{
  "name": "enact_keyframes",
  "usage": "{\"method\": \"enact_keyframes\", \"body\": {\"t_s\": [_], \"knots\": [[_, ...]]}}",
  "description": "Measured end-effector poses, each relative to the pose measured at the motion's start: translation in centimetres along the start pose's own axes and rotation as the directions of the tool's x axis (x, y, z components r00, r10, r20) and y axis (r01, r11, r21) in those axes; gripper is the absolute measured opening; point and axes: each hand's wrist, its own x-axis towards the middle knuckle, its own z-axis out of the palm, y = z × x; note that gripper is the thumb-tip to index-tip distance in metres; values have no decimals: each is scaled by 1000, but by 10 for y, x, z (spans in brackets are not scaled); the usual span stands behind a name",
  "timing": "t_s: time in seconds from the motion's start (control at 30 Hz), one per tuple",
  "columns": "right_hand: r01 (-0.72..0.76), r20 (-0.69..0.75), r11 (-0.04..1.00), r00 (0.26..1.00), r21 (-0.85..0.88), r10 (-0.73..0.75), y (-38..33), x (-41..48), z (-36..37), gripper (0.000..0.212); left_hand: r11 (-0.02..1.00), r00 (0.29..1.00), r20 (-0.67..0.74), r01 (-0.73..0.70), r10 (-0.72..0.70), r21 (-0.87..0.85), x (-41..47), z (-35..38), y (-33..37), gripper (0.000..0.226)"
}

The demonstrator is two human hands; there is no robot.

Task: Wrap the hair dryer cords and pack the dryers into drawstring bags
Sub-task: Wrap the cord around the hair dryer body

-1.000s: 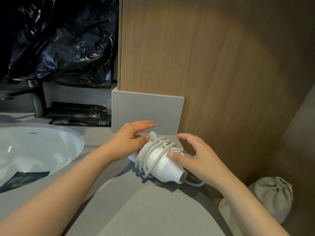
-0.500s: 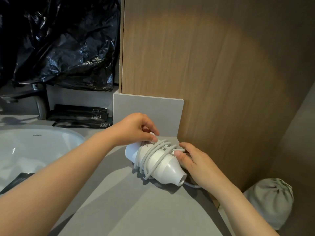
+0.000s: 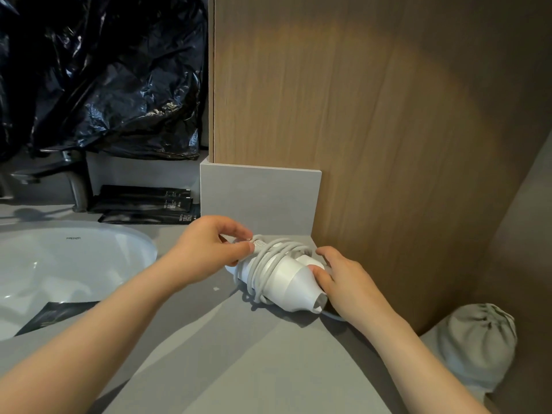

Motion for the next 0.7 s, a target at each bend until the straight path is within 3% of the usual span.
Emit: {"method": "enact_keyframes", "body": {"t_s": [0.13,0.3,0.5,0.7], "knots": [[-15,-22,999,1000,-28,15,-2,-1,1,39,998,1000,16,21,-20,-51,-8,-1,7,12],[-16,-54,996,998,-88,11,-3,2,2,38,1000,1000,1,-7,7,2,-25,1,7,17],[1,-91,999,996,-33,-4,0,1,0,36,1000,998,-58,-18,17,-25,-25,7,-2,16],[2,-18,999,1000,43,-2,2,2,-12,30,994,991,-118,-45,56,98,-25,16,-8,11]]}}
